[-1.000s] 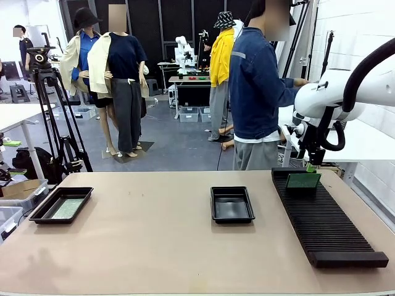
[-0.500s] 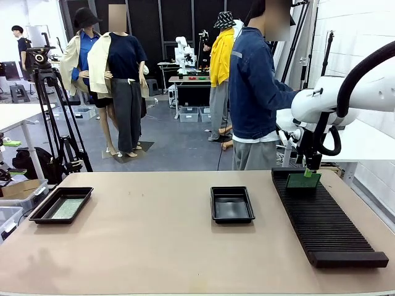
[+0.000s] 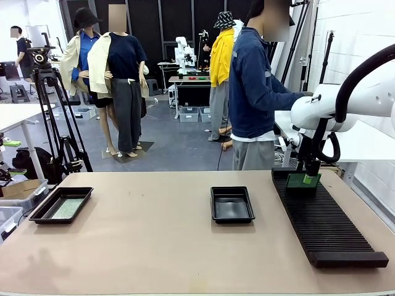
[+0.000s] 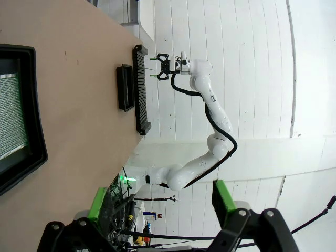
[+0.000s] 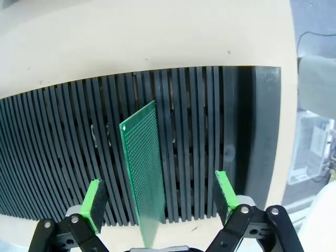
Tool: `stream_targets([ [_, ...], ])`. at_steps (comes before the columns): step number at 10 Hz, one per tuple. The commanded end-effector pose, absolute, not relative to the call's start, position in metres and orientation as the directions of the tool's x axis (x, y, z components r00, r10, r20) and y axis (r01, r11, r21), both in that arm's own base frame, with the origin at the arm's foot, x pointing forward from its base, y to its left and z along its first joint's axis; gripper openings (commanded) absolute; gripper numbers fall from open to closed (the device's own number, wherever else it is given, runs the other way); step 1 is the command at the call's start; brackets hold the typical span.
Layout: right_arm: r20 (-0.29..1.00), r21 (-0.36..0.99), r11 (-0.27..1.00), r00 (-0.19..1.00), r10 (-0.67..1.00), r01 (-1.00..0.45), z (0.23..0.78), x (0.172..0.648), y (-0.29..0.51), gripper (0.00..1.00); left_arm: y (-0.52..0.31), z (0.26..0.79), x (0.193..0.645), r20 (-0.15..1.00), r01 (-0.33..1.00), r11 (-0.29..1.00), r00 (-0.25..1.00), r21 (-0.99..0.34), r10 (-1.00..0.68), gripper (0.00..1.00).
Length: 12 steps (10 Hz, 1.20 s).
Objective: Inspect and transfer BCBs to ESD trays.
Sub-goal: Pick up the Blank PCB from the PCB Rack and place it in the right ESD tray.
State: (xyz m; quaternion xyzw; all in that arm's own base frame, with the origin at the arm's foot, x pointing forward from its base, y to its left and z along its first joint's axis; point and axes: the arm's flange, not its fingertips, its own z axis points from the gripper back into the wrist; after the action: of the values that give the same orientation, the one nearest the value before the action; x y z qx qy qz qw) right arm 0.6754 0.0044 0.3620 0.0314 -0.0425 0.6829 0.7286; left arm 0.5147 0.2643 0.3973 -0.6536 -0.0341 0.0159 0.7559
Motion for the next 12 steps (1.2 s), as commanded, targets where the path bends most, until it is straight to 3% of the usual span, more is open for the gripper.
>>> stream_targets([
  [1,0.066,-0.009,0.076,0.075,0.995,-0.997,0.3596,0.685,0.0064,1.0,0.2646,0.398,0.5119,0.032,0.023,0.157,0.998,-0.987,0.054,1.0],
  [4,0.057,-0.019,0.077,0.076,0.995,-0.997,0.3632,0.6834,0.0072,0.98,0.2646,0.398,0.5119,0.032,0.023,0.157,0.998,-0.987,0.054,1.0],
  [7,0.038,-0.017,0.074,0.073,0.997,-0.997,0.3623,0.6839,0.006,0.78,0.2646,0.398,0.5119,0.032,0.023,0.157,0.998,-0.987,0.054,1.0],
  [12,0.03,-0.02,0.07,0.07,0.997,-0.997,0.3646,0.6858,0.0064,0.0,0.2646,0.398,0.5119,0.032,0.023,0.157,0.998,-0.987,0.054,1.0],
])
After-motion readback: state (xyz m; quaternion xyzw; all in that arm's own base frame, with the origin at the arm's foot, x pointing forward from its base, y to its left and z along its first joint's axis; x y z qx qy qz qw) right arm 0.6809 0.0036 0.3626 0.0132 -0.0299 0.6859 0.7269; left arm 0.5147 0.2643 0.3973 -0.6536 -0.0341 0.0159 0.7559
